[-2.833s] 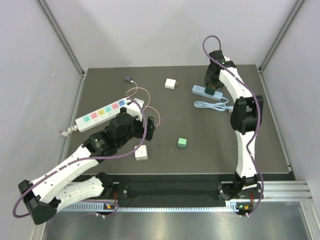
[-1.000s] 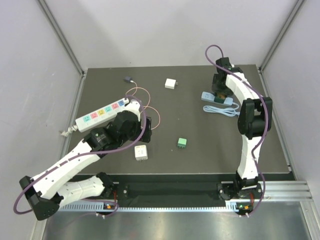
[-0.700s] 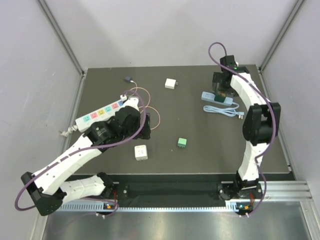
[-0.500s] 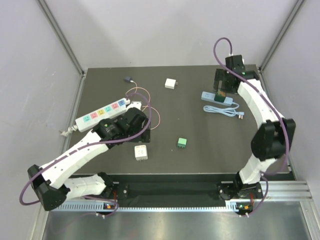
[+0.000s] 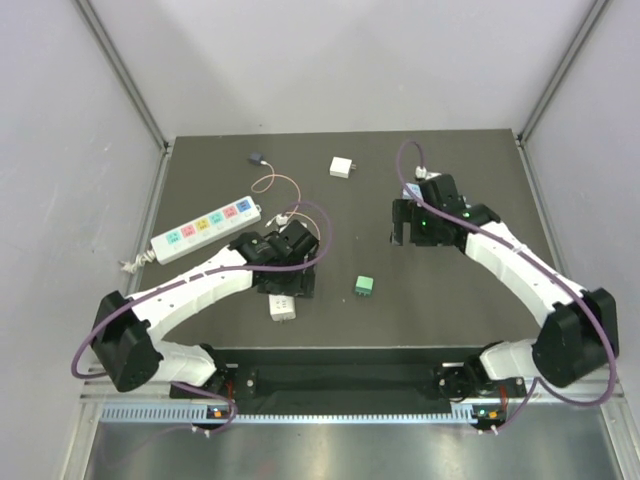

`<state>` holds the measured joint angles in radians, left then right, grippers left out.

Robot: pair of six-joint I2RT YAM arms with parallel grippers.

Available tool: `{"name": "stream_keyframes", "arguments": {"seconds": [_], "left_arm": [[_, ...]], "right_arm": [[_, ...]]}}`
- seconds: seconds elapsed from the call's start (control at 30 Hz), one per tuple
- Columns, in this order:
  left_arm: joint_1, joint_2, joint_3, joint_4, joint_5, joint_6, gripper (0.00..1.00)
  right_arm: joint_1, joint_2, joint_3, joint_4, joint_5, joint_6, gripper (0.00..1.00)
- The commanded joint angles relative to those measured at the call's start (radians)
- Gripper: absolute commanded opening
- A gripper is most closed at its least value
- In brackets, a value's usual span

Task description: Insert the plug

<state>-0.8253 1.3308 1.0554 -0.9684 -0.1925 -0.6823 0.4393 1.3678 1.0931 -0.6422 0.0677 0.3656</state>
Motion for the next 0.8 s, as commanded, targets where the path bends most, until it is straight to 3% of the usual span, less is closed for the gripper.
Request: {"name": "stream_keyframes", "arguments": {"seconds": [0.0,0.17,0.5,0.77], "left_arm": [[-0.009,0.001,0.086,0.187,0.125,0.058,0.77],[-0.024,0.103,0.141,0.336,0.136,0.092,0.77],[-0.121,0.382,0.27,0.494,0.136,0.162,0.82],[-0.178,0.513,0.291,0.54,0.079,0.15,0.77]], "right_arm": [[-0.051,-0.137,-0.028,0.085,-0.046,0.055,1.0],[-0.235,-0.197,-0.073,0.073,-0.172,0.032,0.99],[-0.312,-0.323,-0.13,0.091,-0.278,0.067,1.0],[-0.329,-0.3,-0.078,0.104,-0.327,0.087,0.99]]}}
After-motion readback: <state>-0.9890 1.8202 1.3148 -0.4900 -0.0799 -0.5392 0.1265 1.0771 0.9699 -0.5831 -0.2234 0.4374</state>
